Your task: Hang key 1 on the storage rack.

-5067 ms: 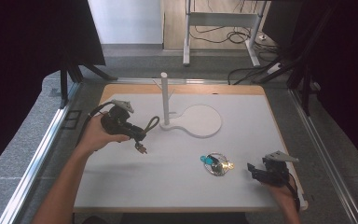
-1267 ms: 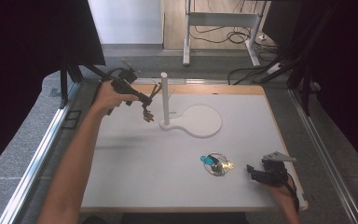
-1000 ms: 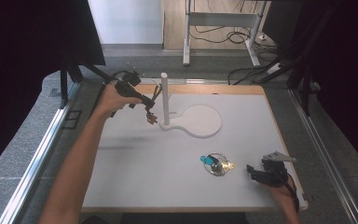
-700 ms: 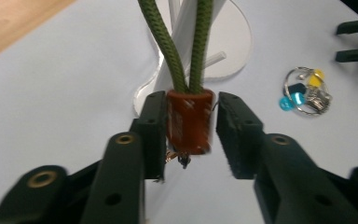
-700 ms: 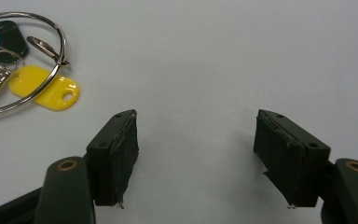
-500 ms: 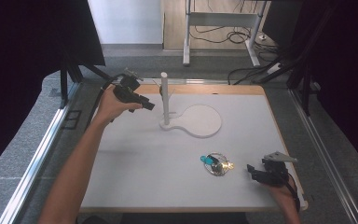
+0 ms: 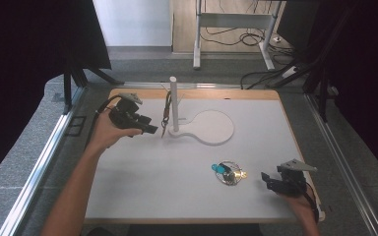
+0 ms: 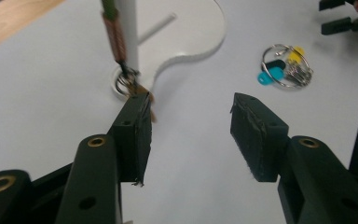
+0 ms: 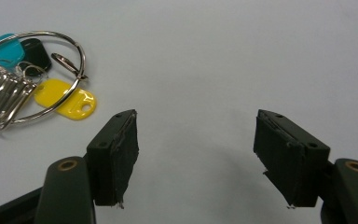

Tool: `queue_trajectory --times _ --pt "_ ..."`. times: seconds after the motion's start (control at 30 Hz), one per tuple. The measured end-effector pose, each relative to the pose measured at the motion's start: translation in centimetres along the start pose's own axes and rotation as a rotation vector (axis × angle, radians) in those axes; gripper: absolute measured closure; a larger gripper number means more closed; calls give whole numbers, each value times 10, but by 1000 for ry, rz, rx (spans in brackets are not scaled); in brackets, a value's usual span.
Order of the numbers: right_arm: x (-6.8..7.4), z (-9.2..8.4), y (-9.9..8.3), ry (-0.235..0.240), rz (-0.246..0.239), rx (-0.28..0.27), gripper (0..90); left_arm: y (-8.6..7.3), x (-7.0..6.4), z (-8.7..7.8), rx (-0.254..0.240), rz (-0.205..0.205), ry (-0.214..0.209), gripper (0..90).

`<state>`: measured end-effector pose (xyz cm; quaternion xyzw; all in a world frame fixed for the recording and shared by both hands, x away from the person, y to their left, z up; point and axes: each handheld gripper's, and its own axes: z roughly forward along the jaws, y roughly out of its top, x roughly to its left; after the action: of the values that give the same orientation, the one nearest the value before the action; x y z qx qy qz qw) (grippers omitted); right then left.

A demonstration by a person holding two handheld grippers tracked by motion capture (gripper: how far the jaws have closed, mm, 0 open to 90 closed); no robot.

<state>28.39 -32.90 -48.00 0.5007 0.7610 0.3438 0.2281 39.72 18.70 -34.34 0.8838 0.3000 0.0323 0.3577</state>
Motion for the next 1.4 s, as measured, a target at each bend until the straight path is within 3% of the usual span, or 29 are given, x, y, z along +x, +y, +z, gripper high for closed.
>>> queue_trajectory --times 0.13,0.27,0.43,0.67,0.77,0.9,1.1,1.27,1.4 --pt "2 0 1 16 -17 1 318 -13 -13 2 -4 14 -17 478" --pt "4 0 1 26 -30 -2 318 -29 -23 8 6 19 -9 470" --pt "5 -2 2 37 -28 -9 334 -55 -35 17 -23 -14 -20 470" --pt "5 -5 4 59 -37 -23 350 -85 -47 32 23 -23 -11 459" --pt "5 -6 6 65 -51 -26 353 -89 -53 36 50 -3 9 452" --pt "6 -5 6 73 -55 -11 354 -91 -59 41 58 4 -11 452" --pt "6 -4 8 80 -58 7 354 -93 -62 46 69 7 -3 452" --pt "7 -4 10 82 -62 14 358 -94 -63 43 72 10 3 447" --pt "4 -6 18 99 -36 30 361 -96 -63 34 64 14 29 432"
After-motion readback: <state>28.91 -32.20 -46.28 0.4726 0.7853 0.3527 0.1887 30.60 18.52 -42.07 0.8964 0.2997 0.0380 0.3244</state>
